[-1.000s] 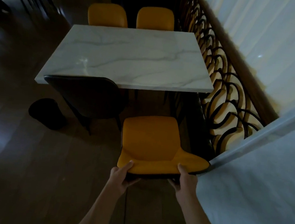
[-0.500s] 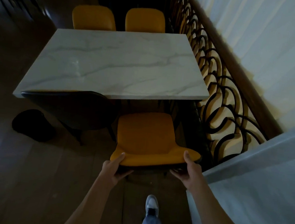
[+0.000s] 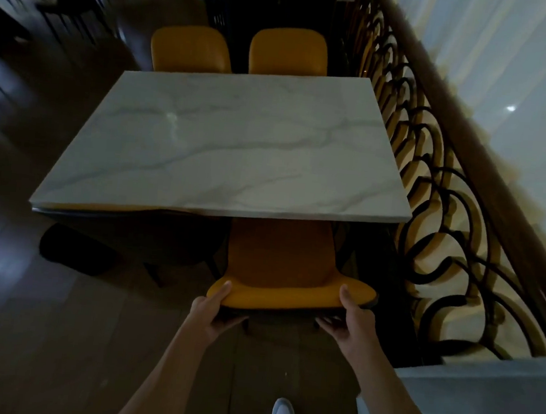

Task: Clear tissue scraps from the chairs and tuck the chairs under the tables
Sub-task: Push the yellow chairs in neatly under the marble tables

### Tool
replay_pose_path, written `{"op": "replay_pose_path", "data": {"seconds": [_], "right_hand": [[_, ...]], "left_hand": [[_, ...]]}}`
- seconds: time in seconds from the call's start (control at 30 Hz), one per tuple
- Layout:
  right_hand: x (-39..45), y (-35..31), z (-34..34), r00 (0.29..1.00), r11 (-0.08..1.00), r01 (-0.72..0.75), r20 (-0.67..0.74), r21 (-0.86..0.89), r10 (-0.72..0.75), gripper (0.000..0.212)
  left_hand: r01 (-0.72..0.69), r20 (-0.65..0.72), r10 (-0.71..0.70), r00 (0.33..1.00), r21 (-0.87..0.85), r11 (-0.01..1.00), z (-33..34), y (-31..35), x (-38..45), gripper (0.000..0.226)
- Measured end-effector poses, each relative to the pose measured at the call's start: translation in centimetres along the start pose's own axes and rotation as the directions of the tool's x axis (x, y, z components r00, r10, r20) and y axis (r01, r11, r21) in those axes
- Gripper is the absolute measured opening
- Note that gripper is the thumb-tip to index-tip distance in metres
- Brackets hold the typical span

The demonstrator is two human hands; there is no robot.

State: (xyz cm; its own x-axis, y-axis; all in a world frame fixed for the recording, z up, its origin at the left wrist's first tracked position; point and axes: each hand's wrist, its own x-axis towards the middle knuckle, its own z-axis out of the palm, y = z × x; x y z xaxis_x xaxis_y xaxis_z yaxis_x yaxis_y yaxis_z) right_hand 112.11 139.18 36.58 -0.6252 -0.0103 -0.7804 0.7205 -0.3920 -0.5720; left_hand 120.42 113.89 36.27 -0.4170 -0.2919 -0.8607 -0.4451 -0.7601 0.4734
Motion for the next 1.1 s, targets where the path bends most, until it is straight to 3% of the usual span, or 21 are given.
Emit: {"op": "replay_pose_path", "data": {"seconds": [0.27,0.47,0.93,1.1], "right_hand": [[3.1,-2.9,3.4,1.0,1.0,0.001,-0.017,-0.008,-0.001,0.033],[5.3,-4.6,6.3,0.999,1.0,-0.014,-0.049,0.028,0.016,0.045],[10.2,-7.4,11.8,0.998,0.997,-0.012,-0.06,0.076,0.016,0.053],[11.2,-7.5,12.8,0.998,0.997,-0.004,-0.062,0.076,0.009,0.051]], "left_hand": [[-0.003,-0.02,0.003,1.0,0.011,1.0,3.0,3.6,3.1,0.064],[-0.007,0.001,0.007,1.0,0.012,1.0,4.6,6.5,5.8,0.073],[-0.007,0.007,0.007,1.0,0.017,1.0,8.0,12.8,11.3,0.047],[-0.012,0.006,0.012,1.0,0.025,1.0,8.3,14.2,12.3,0.059]]}}
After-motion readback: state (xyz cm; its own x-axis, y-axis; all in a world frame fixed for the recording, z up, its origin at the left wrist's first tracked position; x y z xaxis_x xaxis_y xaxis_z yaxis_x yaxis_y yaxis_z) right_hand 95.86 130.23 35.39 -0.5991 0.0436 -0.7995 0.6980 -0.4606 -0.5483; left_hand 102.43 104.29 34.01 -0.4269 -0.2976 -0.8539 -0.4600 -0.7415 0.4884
